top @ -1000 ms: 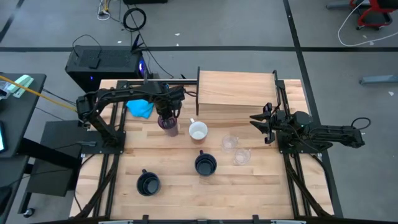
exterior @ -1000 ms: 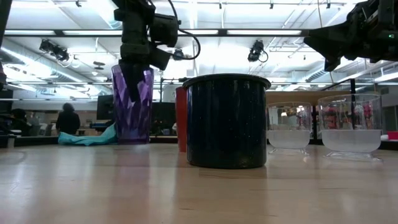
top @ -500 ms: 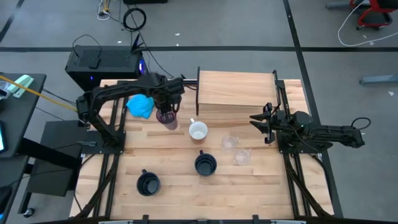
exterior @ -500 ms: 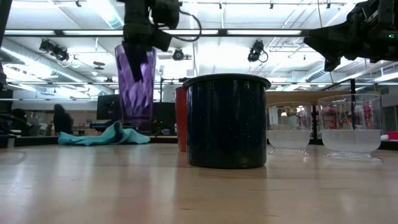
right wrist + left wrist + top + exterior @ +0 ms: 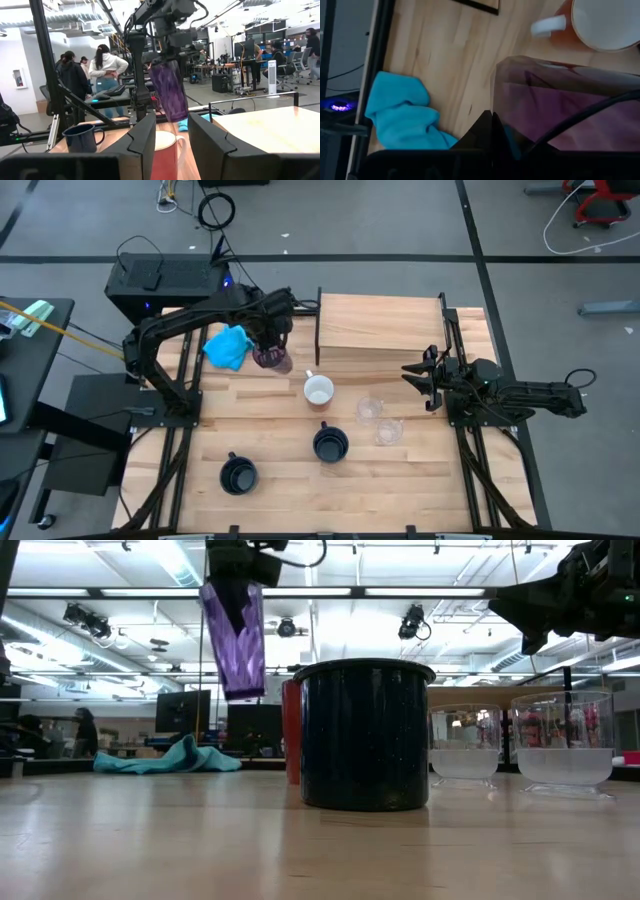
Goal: Stack small to large cups/mugs on shelf
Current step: Put the purple cup on the shelf
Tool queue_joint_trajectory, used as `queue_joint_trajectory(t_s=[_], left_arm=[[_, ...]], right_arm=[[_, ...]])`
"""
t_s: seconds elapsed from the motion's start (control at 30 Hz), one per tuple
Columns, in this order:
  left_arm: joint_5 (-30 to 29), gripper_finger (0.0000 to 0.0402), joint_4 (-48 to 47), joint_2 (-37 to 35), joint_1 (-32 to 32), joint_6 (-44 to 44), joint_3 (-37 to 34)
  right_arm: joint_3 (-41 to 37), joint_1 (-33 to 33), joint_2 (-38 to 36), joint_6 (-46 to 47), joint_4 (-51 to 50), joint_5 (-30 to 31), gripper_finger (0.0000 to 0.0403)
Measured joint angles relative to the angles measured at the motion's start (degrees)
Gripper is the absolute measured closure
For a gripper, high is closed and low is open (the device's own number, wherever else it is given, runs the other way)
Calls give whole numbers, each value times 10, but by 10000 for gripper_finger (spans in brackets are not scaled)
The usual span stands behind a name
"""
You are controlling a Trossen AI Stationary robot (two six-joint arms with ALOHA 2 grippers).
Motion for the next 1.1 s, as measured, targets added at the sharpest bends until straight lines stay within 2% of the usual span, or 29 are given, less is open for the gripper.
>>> queue_joint_trajectory(t_s=[0.37, 0.7, 0.9, 1.0, 1.1], left_arm=[[2, 388, -4, 0, -1, 9, 67], [11, 388, 131, 0, -24, 44, 81], [12, 388, 201, 0, -33, 67, 81], [12, 388, 236, 3, -33, 69, 81], [17, 388, 256, 12, -29, 74, 81]], right_arm=[[0, 0, 0, 0, 3, 0, 281], [6, 0, 0, -24, 9, 0, 281], [6, 0, 3, 11, 10, 15, 281], [19, -8, 25, 33, -12, 49, 281], [56, -29, 67, 33, -29, 57, 281]])
